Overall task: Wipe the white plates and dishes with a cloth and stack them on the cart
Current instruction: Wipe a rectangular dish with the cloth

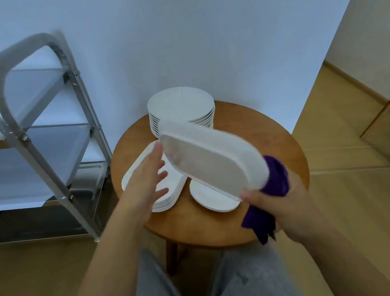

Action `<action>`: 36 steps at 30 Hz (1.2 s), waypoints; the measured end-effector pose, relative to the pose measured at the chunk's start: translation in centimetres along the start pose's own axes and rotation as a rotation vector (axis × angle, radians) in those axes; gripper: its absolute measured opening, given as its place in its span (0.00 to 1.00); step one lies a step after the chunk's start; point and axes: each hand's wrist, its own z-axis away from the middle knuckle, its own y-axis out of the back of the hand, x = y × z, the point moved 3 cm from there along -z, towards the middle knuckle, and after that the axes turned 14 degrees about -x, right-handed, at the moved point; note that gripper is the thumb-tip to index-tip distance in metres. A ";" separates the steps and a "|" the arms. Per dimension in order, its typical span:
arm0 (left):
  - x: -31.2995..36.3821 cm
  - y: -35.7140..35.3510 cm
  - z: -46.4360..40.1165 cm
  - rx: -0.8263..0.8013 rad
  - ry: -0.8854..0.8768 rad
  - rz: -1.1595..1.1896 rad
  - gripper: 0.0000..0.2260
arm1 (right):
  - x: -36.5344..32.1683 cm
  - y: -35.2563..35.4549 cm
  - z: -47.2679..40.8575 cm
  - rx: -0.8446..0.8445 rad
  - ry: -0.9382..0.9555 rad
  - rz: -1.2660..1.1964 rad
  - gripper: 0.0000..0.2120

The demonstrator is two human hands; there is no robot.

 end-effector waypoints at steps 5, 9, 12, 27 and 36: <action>-1.4 -0.8 0.2 -0.184 -0.156 0.600 0.35 | 0.8 1.1 -1.3 -0.103 -0.016 -0.469 0.34; -1.6 -1.5 0.7 -0.279 -0.119 0.832 0.35 | 1.8 2.2 -1.7 -0.097 -0.138 -0.581 0.39; -1.7 -2.2 0.8 -0.271 -0.083 0.846 0.31 | 2.0 2.9 -1.8 0.008 -0.213 -0.583 0.30; 0.2 -5.4 2.2 -0.170 -0.119 0.044 0.18 | -2.9 -5.2 -4.9 -0.244 0.083 1.014 0.45; -0.7 -3.5 4.0 -0.207 -0.061 0.277 0.18 | -4.0 -2.0 -7.9 -0.432 -0.133 0.628 0.55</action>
